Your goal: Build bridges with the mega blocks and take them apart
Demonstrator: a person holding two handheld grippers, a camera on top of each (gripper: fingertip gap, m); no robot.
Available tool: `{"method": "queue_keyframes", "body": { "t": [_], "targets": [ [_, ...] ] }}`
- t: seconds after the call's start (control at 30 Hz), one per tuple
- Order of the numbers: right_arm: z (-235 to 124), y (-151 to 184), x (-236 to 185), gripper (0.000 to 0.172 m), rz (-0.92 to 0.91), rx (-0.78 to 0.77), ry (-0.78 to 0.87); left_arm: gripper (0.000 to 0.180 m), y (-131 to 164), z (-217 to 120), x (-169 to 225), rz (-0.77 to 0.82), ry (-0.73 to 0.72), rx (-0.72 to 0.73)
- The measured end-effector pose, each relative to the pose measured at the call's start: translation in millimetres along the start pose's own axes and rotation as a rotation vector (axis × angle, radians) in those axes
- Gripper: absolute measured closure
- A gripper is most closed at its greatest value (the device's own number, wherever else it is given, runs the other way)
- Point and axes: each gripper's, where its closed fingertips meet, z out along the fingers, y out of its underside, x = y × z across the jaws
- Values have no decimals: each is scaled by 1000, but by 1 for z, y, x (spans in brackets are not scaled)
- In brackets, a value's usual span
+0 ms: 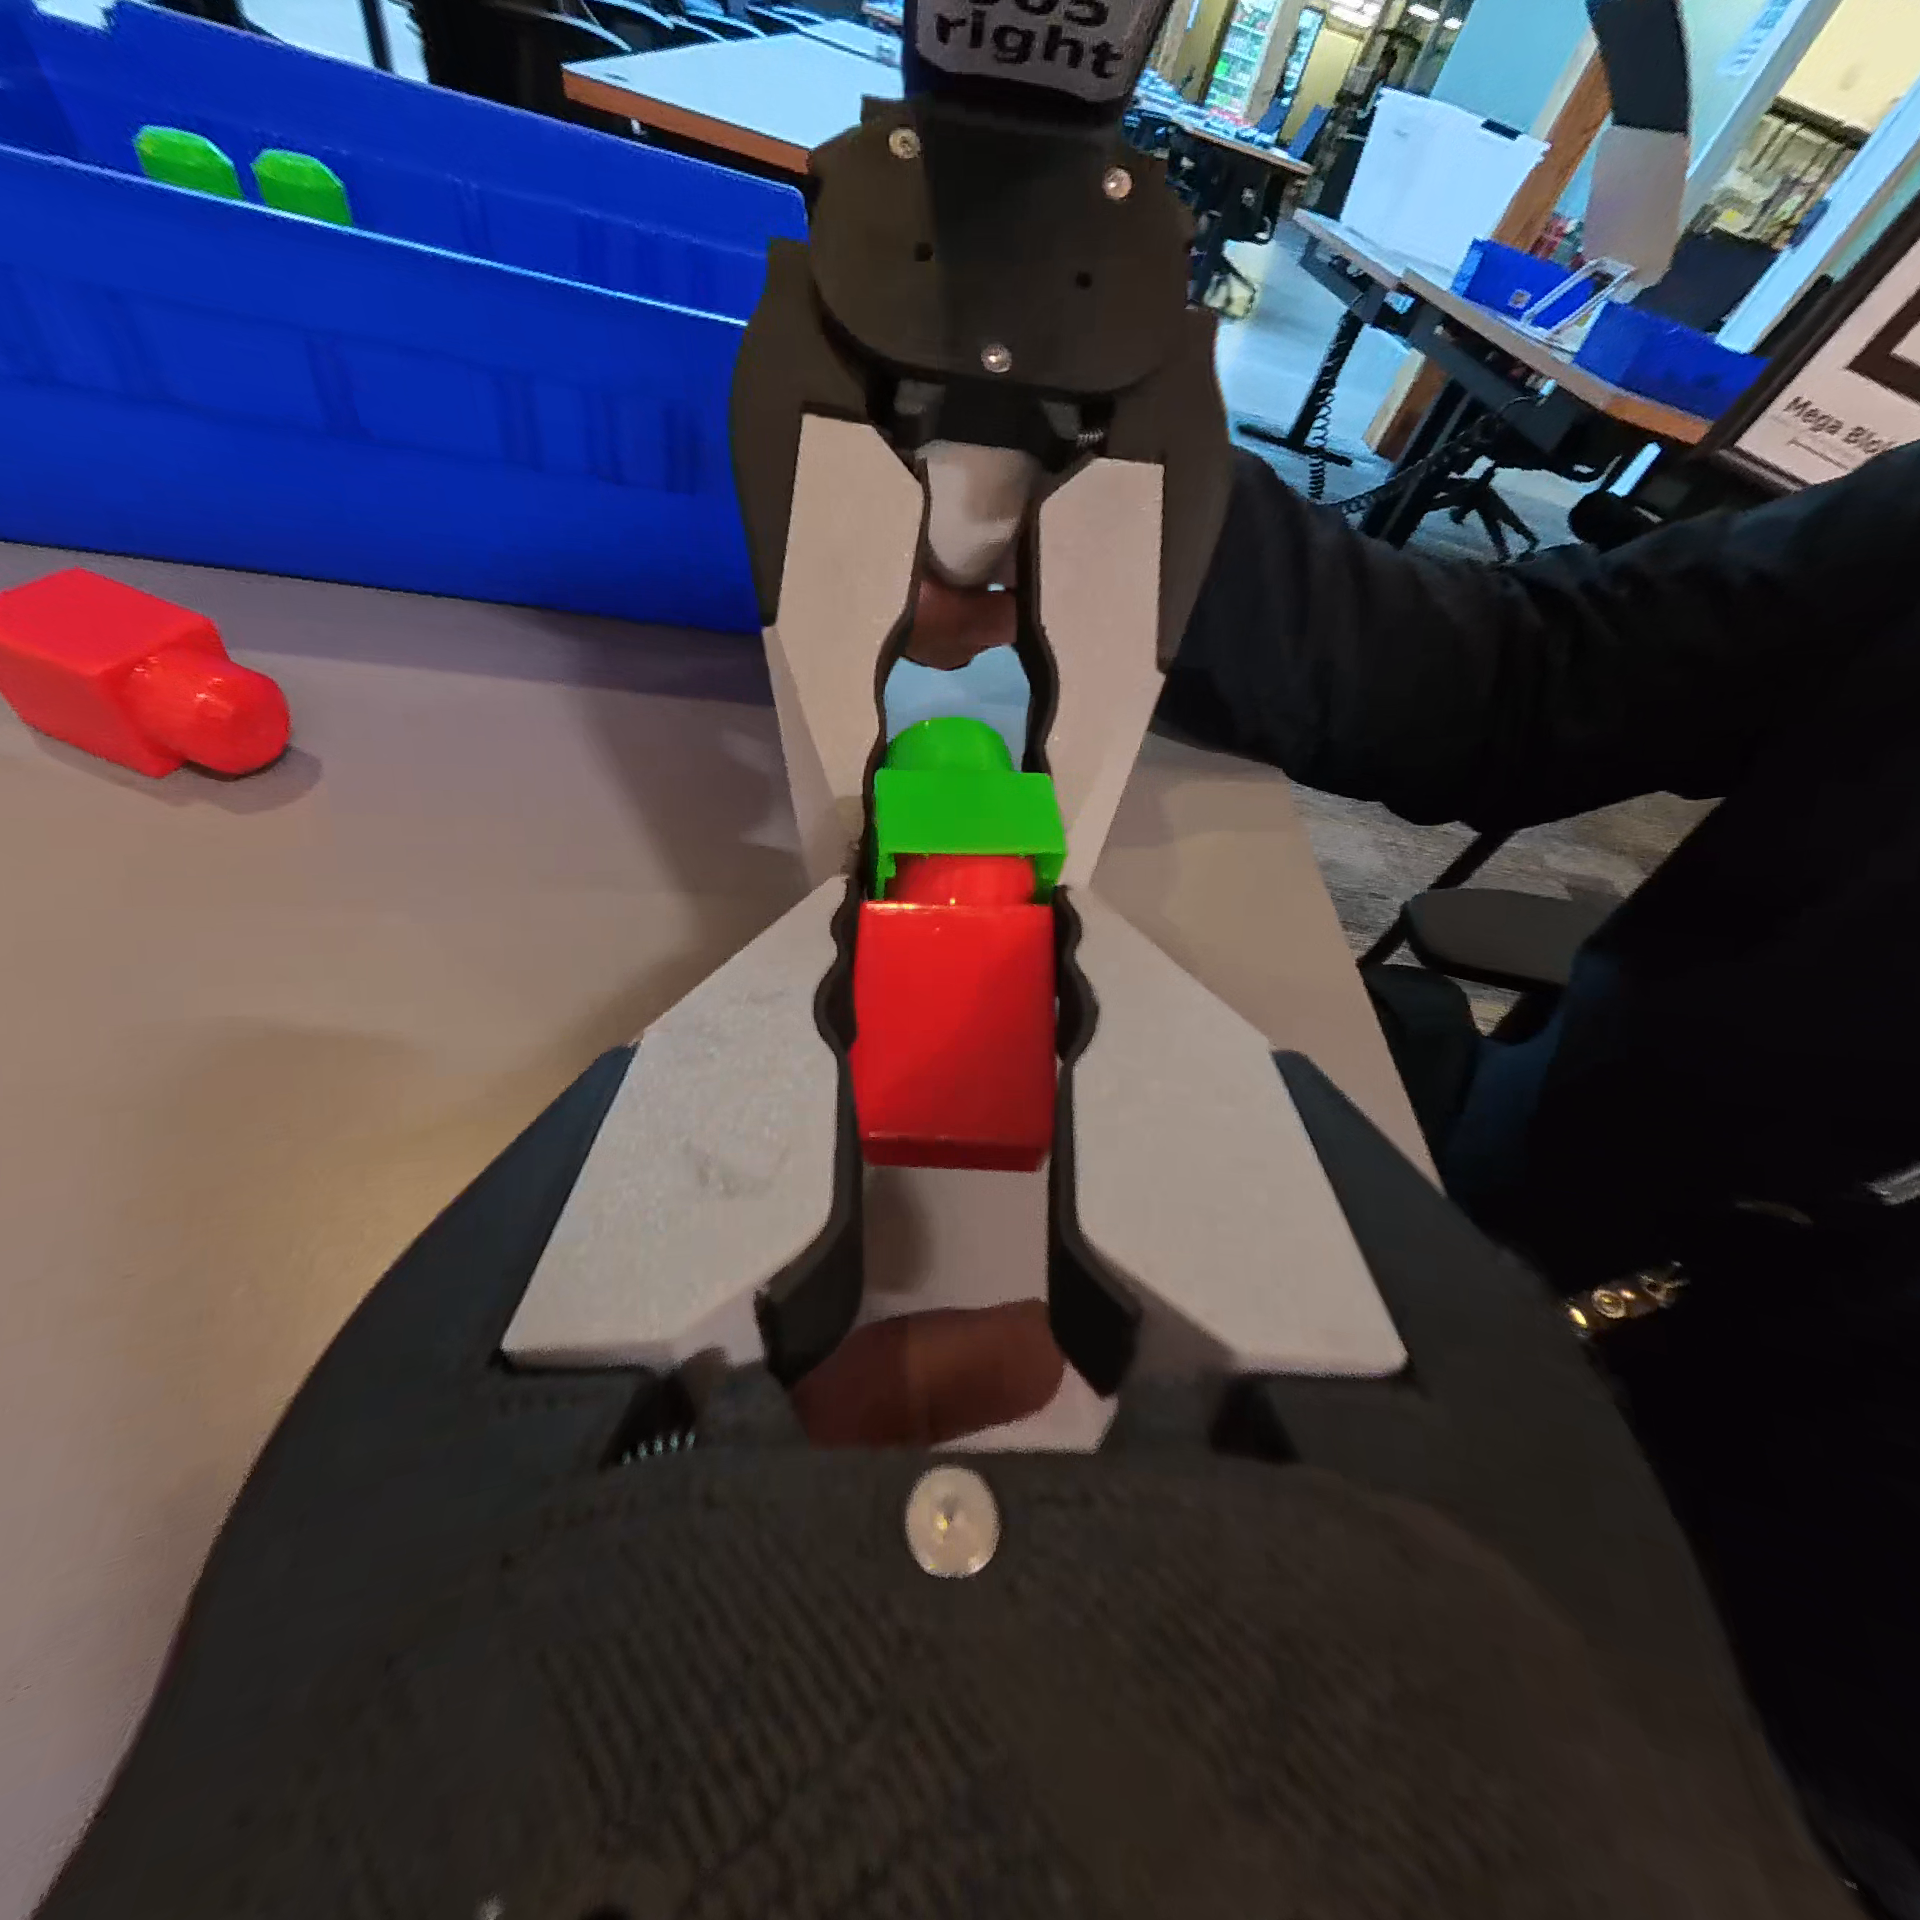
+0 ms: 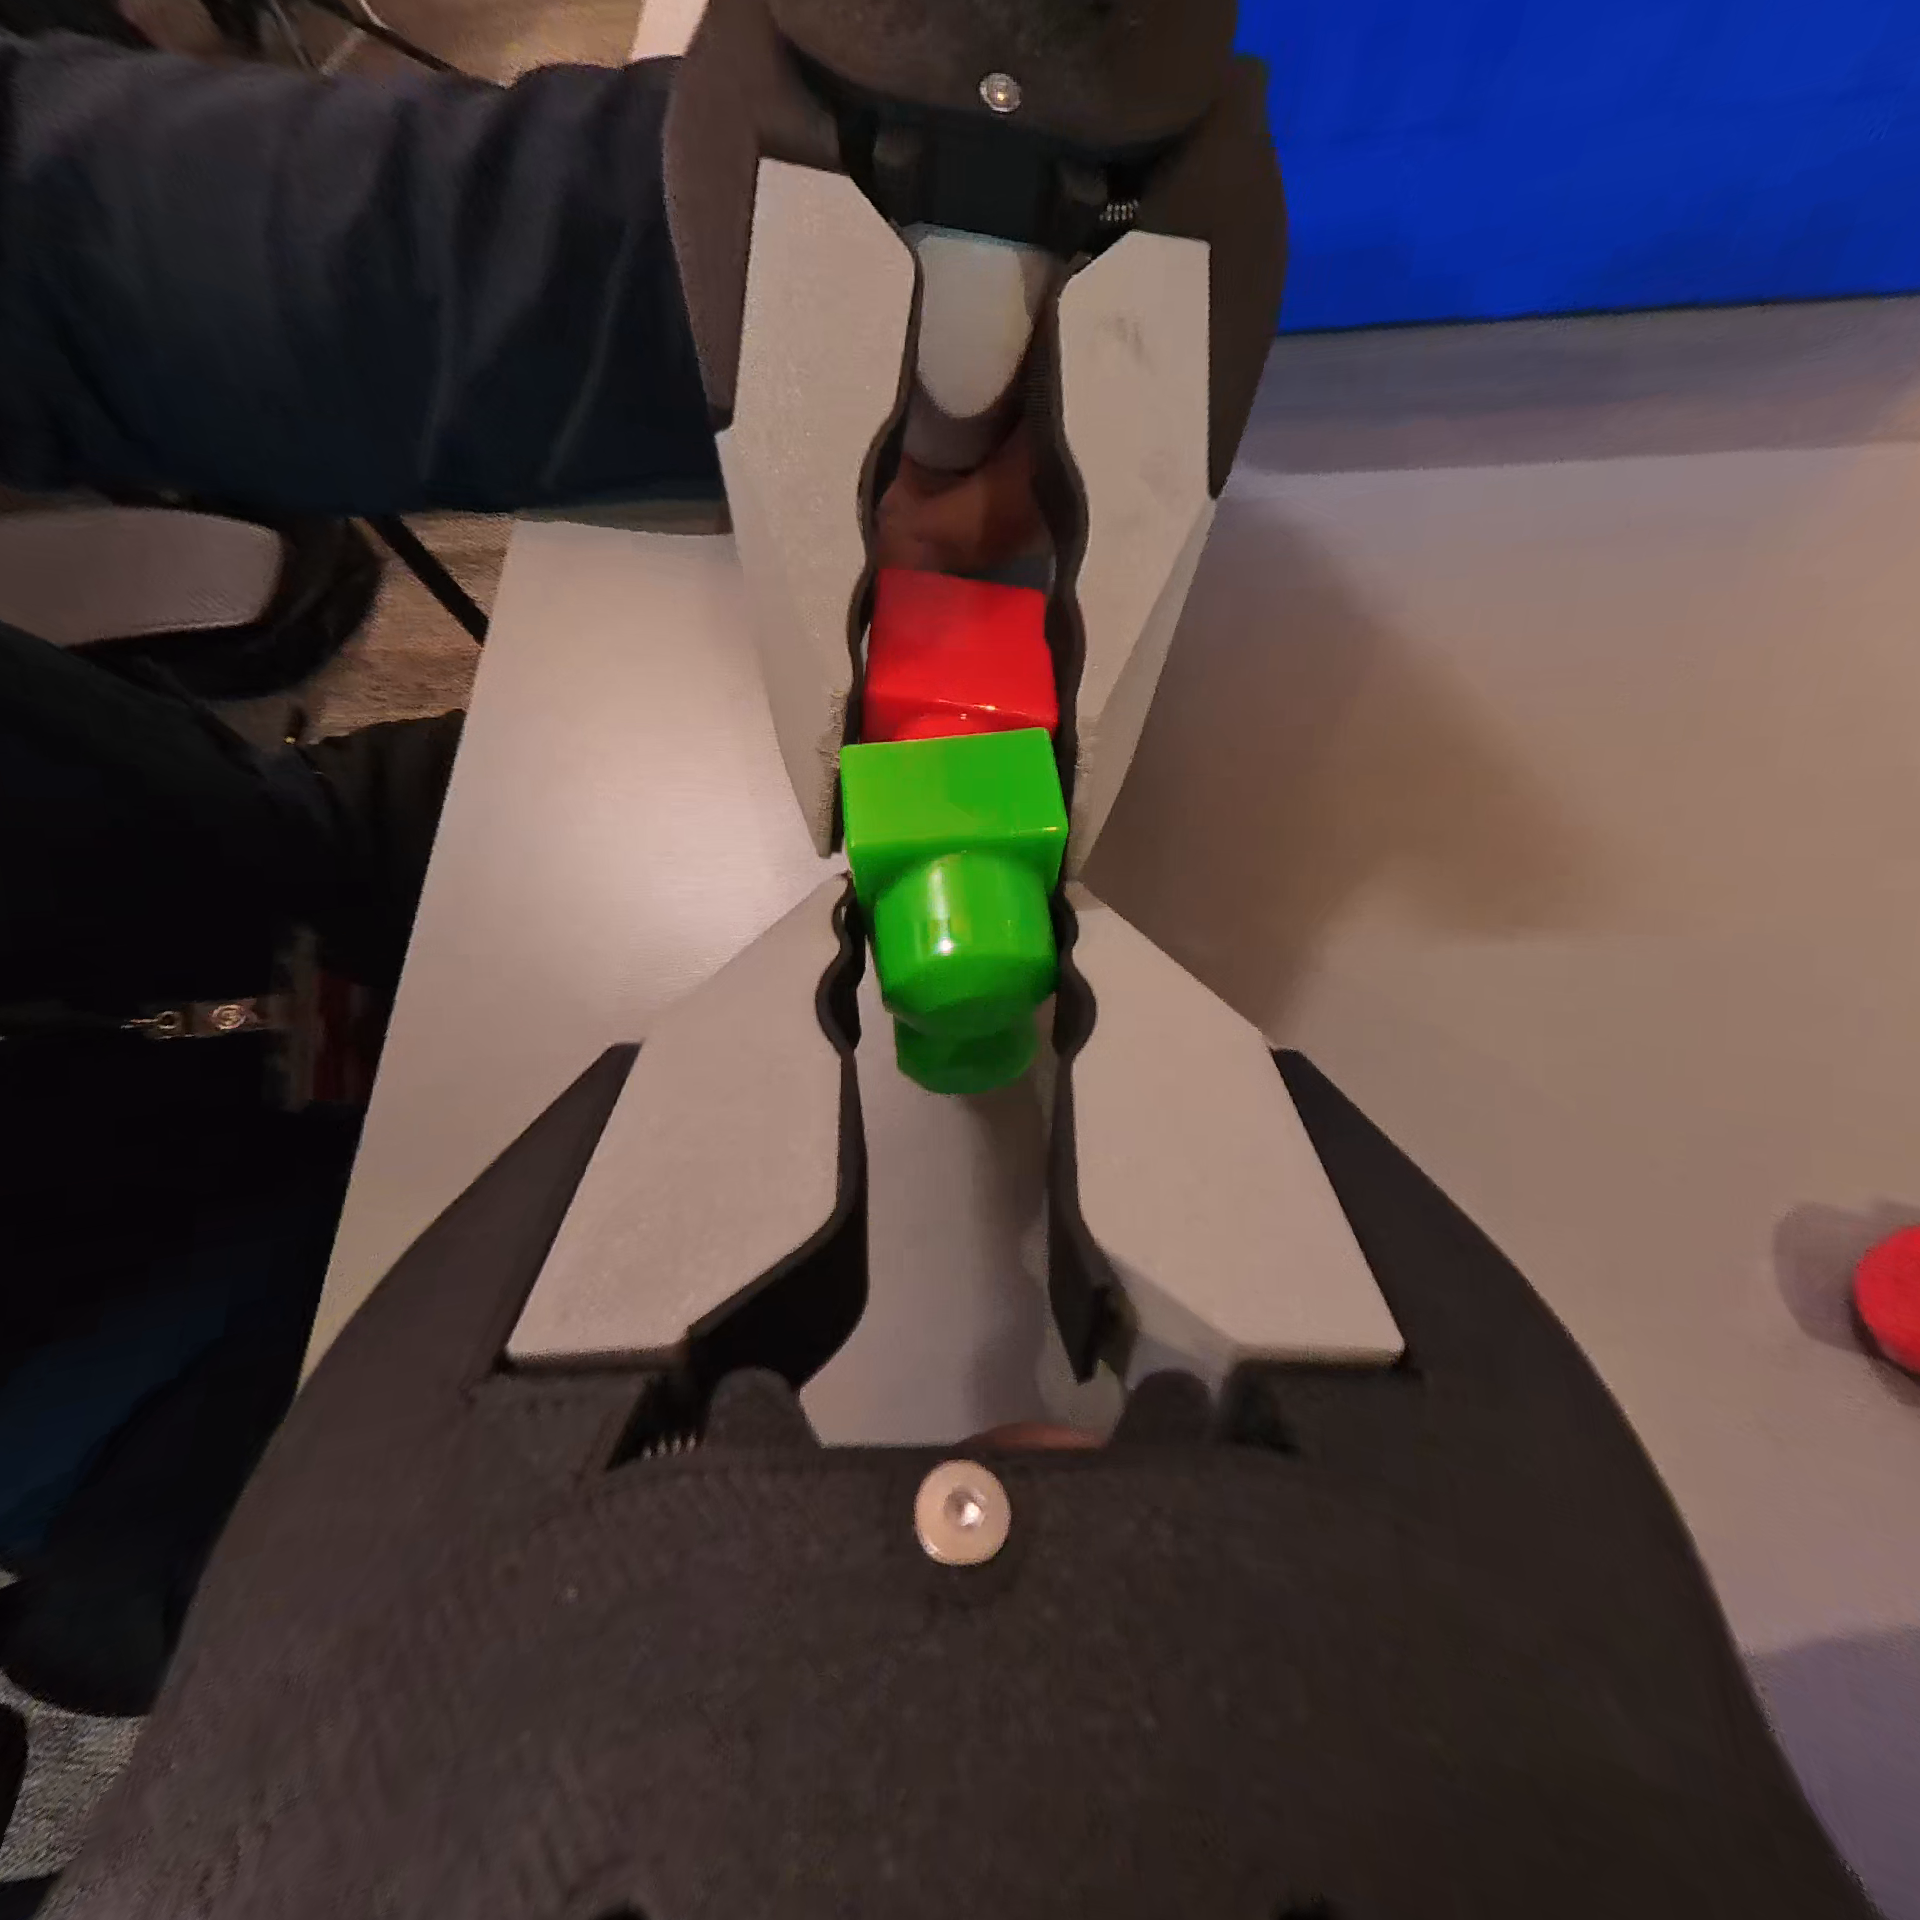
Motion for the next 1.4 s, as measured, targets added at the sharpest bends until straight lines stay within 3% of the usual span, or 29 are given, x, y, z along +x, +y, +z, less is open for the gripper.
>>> {"method": "queue_keyframes", "body": {
  "t": [0.2,0.57,0.8,0.97,1.07,1.2,1.4],
  "targets": [
    [7,7,4,140,-31,-62,51,146,3,3,-2,150,-82,-39],
    [14,16,8,140,-30,-107,64,144,16,0,-10,214,-187,-137],
    [-1,9,14,140,18,-30,64,142,15,-37,-10,97,-344,-79],
    [-1,7,5,140,-26,-44,24,147,46,-49,4,48,-391,-161],
    [-1,7,5,140,-46,-160,11,147,63,-44,-8,60,-434,-288],
    [-4,5,-1,140,-148,-459,4,148,74,-35,-24,137,-470,-413],
    [-4,16,9,140,-211,-821,41,142,68,-23,-31,129,-415,-403]
  ]
}}
